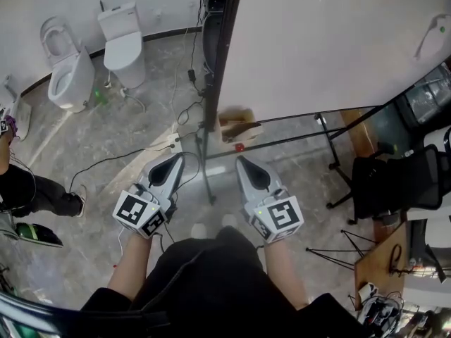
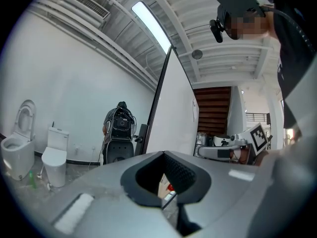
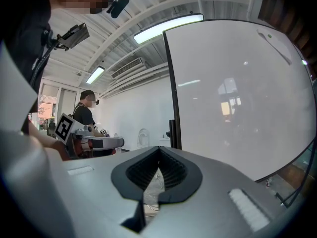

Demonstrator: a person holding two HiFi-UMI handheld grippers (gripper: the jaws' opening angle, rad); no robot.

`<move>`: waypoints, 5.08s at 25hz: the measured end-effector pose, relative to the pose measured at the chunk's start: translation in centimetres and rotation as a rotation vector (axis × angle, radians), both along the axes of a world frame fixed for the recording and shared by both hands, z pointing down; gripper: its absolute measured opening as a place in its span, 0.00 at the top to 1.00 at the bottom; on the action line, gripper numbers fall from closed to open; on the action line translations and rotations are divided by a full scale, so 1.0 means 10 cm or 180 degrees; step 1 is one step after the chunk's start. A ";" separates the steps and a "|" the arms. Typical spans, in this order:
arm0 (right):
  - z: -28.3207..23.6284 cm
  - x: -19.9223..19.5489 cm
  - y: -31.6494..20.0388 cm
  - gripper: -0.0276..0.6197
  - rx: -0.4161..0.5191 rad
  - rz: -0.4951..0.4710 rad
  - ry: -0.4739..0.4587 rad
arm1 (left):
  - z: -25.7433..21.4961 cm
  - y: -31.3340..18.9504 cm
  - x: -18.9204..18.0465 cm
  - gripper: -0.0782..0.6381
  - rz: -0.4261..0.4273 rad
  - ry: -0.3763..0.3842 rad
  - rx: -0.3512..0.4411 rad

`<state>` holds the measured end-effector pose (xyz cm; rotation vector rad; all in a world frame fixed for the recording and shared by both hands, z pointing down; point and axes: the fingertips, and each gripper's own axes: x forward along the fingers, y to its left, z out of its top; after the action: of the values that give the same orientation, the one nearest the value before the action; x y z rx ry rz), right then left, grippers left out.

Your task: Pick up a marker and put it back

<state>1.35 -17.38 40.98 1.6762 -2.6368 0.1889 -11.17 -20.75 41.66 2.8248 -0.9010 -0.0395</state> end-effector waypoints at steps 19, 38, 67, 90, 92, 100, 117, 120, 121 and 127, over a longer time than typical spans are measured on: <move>0.60 0.11 -0.57 0.77 -0.0087 -0.0575 0.0743 | 0.06 -0.07 0.26 0.88 -0.0769 0.0024 -0.0057; 0.95 -0.04 -0.86 0.67 -0.0187 -0.0686 0.0967 | 0.16 0.09 0.19 0.88 -0.0992 -0.0133 -0.0088; 0.74 0.03 -0.92 0.85 -0.0004 -0.0534 0.0945 | 0.09 0.14 0.05 0.88 -0.1074 -0.0093 -0.0080; -0.29 0.27 -0.45 0.85 0.0529 -0.0331 0.0607 | -0.10 0.08 0.29 0.88 -0.0712 0.0032 0.0125; -0.36 0.30 -0.40 0.85 0.0565 -0.0302 0.0601 | -0.13 0.08 0.33 0.88 -0.0683 0.0053 0.0127; -0.55 0.42 -0.23 0.85 0.0698 -0.0172 0.0549 | -0.17 0.00 0.45 0.88 -0.0518 0.0036 0.0210; -0.92 0.74 -0.03 0.85 0.0887 0.0233 0.0386 | -0.51 -0.13 0.54 0.88 -0.0280 0.0077 0.0391; -0.88 0.79 -0.01 0.85 0.0865 0.0279 0.0363 | -0.52 -0.13 0.50 0.88 -0.0274 0.0069 0.0422; -0.89 0.79 -0.01 0.85 0.0874 0.0270 0.0358 | -0.52 -0.13 0.49 0.88 -0.0285 0.0074 0.0427; -0.93 0.73 -0.02 0.85 0.0886 0.0224 0.0320 | -0.53 -0.14 0.49 0.88 -0.0322 0.0071 0.0433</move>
<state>8.60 -17.59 31.66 1.8005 -2.6301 -0.2679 -6.30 -22.11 36.40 2.8930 -1.0745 -0.1507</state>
